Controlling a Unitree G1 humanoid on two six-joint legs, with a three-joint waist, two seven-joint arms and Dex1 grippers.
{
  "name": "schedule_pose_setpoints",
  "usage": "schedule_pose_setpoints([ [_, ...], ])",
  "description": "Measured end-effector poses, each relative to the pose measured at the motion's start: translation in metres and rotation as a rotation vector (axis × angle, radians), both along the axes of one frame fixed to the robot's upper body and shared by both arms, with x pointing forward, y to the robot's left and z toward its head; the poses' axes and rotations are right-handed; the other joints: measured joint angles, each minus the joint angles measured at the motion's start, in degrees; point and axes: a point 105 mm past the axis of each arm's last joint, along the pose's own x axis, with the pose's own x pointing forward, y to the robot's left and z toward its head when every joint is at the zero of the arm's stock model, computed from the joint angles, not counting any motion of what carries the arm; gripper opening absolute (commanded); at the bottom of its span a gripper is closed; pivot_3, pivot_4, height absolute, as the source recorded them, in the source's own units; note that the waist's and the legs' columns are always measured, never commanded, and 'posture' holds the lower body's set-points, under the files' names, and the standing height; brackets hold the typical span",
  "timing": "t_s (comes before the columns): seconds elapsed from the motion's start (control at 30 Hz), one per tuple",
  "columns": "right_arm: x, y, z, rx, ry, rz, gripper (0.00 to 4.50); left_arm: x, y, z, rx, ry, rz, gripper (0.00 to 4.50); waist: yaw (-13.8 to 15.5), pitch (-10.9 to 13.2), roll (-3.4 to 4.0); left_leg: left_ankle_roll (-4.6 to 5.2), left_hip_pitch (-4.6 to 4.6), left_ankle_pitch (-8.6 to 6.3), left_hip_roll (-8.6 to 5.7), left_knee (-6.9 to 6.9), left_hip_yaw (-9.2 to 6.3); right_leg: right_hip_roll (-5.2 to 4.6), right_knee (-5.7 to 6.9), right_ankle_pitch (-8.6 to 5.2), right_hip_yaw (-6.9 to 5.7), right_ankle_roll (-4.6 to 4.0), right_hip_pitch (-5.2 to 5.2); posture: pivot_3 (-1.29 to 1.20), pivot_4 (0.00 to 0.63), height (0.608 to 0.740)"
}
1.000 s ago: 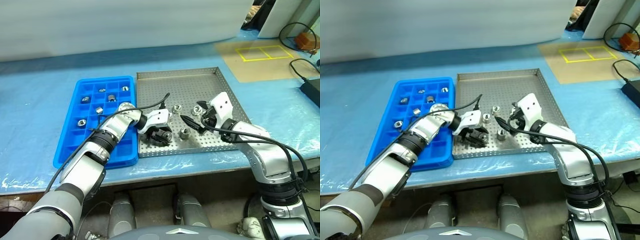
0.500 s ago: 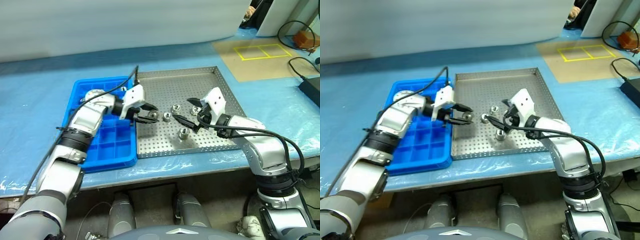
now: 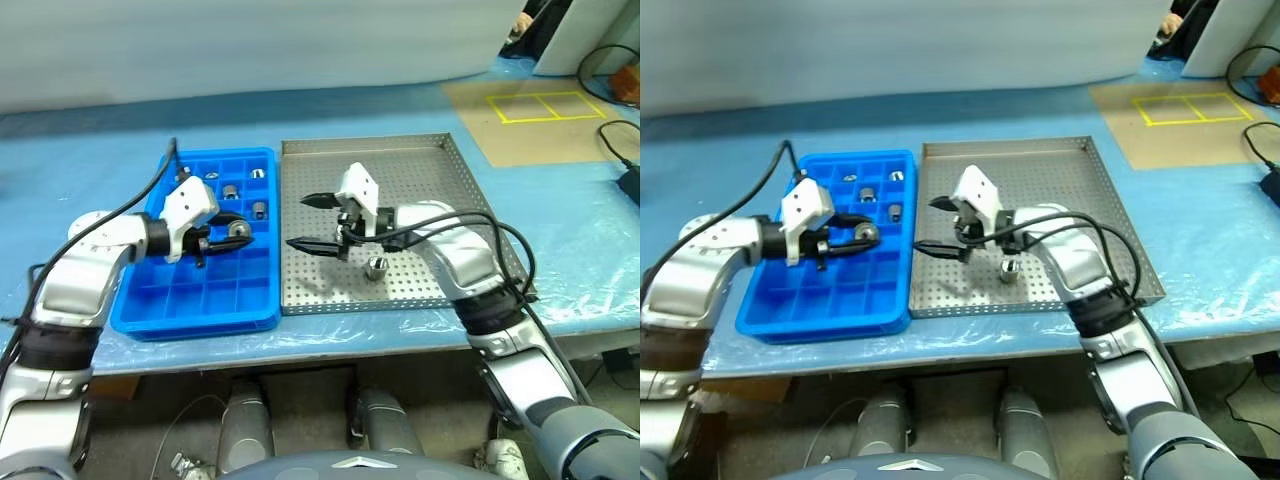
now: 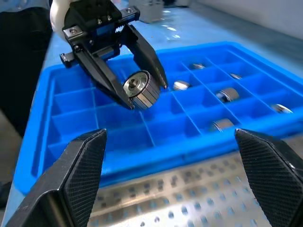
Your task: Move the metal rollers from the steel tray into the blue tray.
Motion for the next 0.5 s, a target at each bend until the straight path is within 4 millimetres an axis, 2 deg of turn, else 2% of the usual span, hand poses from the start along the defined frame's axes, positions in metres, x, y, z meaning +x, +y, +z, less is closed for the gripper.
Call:
schedule_pose_setpoints([
  [0.1, -0.001, 0.012, -0.006, -0.013, 0.007, 0.055, 4.5, -0.011, 0.013, 0.003, -0.009, -0.023, 0.087, 1.9, 1.5, 0.0, 0.0, 0.02, -0.11, -0.01, -0.01, 0.03, -0.07, -0.03, -0.06, -0.02, -0.11, -0.02, 0.01, 0.27, 0.15, 0.74],
  [0.17, -0.003, 0.021, -0.009, -0.021, 0.003, 0.101, 4.5, -0.022, 0.032, -0.006, -0.007, -0.01, 0.192, 1.9, 1.9, 0.0, 0.0, 0.04, -0.12, -0.03, -0.01, 0.02, -0.11, -0.04, -0.07, -0.06, -0.15, -0.03, 0.01, 0.29, 0.15, 0.74],
  [0.27, -0.002, 0.021, -0.013, -0.038, 0.003, 0.116, 4.5, -0.032, 0.05, -0.02, -0.013, 0.047, 0.303, 1.9, 3.3, 0.0, -0.02, 0.01, -0.16, -0.02, 0.0, 0.02, -0.32, -0.04, -0.04, -0.08, -0.34, -0.04, 0.08, 0.29, 0.15, 0.74],
  [0.37, -0.002, 0.022, -0.014, -0.044, -0.001, 0.125, 4.5, -0.04, 0.058, -0.015, -0.021, 0.021, 0.356, 1.9, 4.4, 0.0, -0.04, -0.01, -0.1, 0.0, 0.01, 0.04, -0.42, -0.05, 0.02, -0.08, -0.4, -0.04, 0.19, 0.29, 0.15, 0.74],
  [0.5, -0.002, 0.02, -0.015, -0.057, -0.011, 0.125, 4.5, -0.051, 0.07, -0.027, -0.047, 0.057, 0.443, 1.9, 4.7, 0.0, -0.04, -0.02, -0.08, 0.0, 0.01, 0.02, -0.48, -0.05, 0.04, -0.1, -0.42, 0.0, 0.21, 0.29, 0.15, 0.74],
])
